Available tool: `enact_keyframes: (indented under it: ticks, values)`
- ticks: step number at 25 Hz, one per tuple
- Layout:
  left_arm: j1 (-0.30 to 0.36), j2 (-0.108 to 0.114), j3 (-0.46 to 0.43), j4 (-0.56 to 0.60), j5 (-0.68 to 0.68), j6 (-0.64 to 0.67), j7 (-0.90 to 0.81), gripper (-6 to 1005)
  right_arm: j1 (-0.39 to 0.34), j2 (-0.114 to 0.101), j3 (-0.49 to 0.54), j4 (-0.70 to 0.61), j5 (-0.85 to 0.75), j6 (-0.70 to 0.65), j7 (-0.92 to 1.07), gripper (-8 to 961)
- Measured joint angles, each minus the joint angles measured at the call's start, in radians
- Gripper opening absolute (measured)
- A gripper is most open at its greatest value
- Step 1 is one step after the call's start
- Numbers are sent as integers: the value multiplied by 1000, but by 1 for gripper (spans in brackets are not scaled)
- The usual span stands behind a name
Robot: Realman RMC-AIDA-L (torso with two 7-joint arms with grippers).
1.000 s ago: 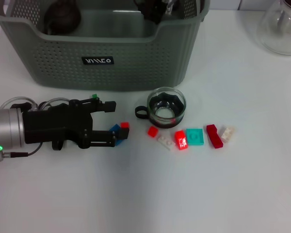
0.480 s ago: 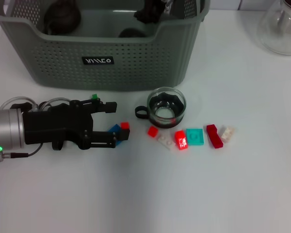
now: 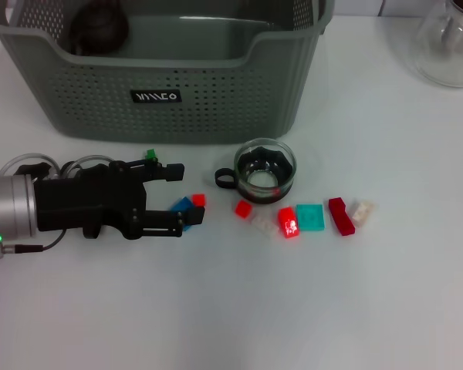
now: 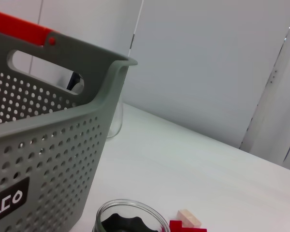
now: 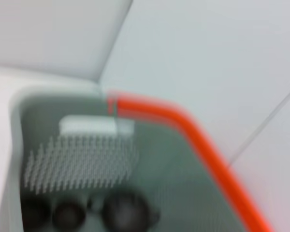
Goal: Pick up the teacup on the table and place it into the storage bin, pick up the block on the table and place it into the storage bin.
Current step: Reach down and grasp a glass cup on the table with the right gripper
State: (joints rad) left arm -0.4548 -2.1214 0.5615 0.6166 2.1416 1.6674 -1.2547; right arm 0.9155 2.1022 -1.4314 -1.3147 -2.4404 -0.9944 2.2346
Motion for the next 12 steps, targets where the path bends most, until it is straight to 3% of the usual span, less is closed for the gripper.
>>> enact_keyframes:
  ticks: [5, 10, 12]
  values:
    - [1, 3, 0, 0, 3, 0, 0, 860, -200, -4, 20, -297, 217, -59, -32, 693]
    - [3, 5, -2, 0, 1, 0, 0, 861, -311, -5, 130, -382, 449, -295, -122, 706]
    - [4, 5, -3, 0, 0, 0, 0, 861, -349, -6, 172, -378, 529, -425, -176, 783]
